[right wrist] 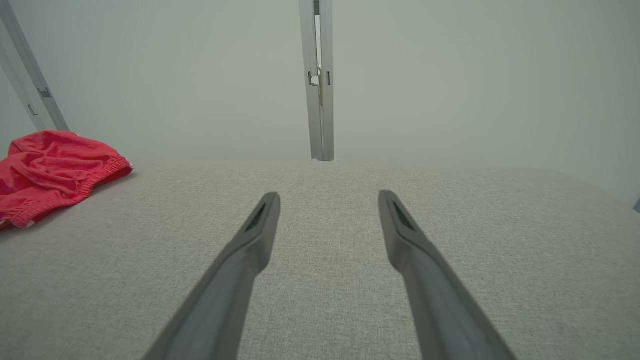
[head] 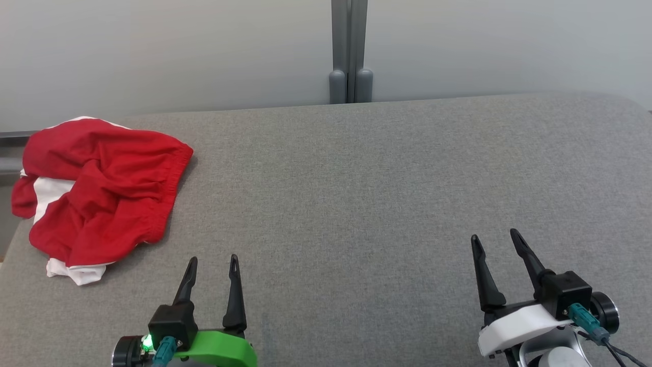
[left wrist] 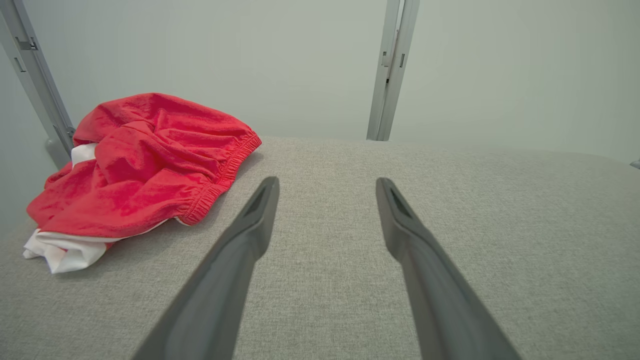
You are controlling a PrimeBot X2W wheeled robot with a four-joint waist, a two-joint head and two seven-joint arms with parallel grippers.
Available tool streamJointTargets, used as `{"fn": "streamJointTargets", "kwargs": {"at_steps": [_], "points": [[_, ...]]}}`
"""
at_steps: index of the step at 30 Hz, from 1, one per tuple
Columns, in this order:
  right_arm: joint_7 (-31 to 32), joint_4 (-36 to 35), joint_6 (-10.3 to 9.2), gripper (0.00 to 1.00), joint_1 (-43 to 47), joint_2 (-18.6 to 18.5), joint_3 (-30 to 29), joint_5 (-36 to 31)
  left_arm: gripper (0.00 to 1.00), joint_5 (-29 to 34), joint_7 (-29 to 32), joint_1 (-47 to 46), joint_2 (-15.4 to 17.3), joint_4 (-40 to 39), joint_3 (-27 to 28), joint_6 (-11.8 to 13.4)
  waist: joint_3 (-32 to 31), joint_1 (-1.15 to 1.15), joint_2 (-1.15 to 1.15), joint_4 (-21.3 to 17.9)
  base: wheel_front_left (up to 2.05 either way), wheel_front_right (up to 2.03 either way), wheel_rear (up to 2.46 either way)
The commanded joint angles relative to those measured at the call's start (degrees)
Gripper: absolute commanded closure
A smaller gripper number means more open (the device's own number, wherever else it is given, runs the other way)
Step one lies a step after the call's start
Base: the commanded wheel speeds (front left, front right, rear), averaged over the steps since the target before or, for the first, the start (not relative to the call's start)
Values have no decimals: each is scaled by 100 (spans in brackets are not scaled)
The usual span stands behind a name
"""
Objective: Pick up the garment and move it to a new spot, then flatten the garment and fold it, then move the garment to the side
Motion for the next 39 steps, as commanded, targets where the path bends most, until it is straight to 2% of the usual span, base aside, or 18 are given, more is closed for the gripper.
{"fn": "streamJointTargets", "kwargs": {"at_steps": [1, 23, 29, 39], "points": [[-28, 17, 0, 0, 4, -24, 6, -12, 0, 26, -22, 21, 38, 10, 3, 21, -1, 0, 0, 1, 0, 0, 0], [-28, -4, 0, 0, 34, -23, -52, 84, 0, -36, -21, -41, 38, 112, -2, -23, 31, 0, 0, 65, 0, 0, 0], [-25, -40, 0, 0, 76, -21, -99, 78, 0, -3, -20, -136, 36, 84, -36, -7, 96, 0, 0, 536, 0, 0, 0], [-25, -83, 0, 0, -51, -23, 8, 167, 0, 111, -14, -156, 34, 51, 124, -22, 146, 0, 0, 1778, 0, 0, 0]]}}
